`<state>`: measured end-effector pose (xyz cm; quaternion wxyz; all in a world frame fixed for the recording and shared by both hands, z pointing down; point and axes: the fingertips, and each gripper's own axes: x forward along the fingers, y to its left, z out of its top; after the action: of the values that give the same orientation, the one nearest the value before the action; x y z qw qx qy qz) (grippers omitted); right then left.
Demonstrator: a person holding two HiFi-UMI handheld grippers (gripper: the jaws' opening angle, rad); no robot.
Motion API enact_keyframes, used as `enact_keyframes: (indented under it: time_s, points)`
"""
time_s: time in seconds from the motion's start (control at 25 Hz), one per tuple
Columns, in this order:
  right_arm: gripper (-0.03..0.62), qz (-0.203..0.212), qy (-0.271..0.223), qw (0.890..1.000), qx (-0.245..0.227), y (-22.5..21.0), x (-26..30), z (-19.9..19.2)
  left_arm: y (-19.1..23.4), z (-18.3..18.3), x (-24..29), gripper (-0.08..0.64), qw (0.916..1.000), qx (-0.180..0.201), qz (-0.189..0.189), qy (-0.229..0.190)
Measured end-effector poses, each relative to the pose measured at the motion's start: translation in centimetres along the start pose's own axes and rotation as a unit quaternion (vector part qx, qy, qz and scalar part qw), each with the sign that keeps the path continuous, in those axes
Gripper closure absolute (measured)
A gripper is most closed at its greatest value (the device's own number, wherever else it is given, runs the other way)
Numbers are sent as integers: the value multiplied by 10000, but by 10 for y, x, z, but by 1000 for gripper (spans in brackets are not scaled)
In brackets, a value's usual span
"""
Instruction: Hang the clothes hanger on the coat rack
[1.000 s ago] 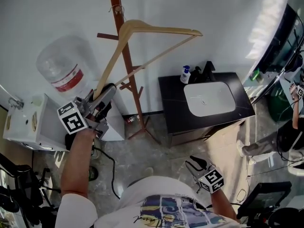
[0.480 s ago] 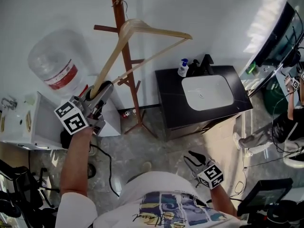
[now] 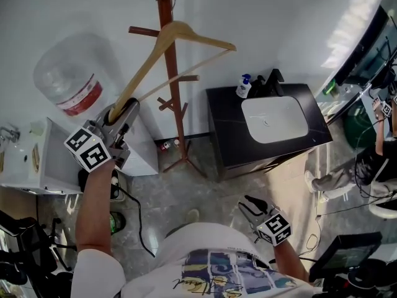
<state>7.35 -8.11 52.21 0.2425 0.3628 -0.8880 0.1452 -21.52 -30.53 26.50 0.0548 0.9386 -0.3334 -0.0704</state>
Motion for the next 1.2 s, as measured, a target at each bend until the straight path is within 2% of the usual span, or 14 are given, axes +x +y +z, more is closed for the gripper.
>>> enact_keyframes:
  time_s: [0.2, 0.56, 0.88, 1.2]
  points:
    - [472, -19, 23, 10000, 14, 1, 12, 6, 16, 4, 0, 529, 9997, 190, 156, 84]
    - [472, -25, 16, 10000, 90, 5, 31, 14, 33, 4, 2, 526, 9987, 457, 196, 140]
    - [472, -50, 3, 9999, 128, 9, 42, 17, 38, 2, 3, 517, 9976, 660, 162, 127]
    - [472, -107, 2, 9999, 132, 11, 37, 16, 38, 0, 3, 494, 9951, 928, 287, 201]
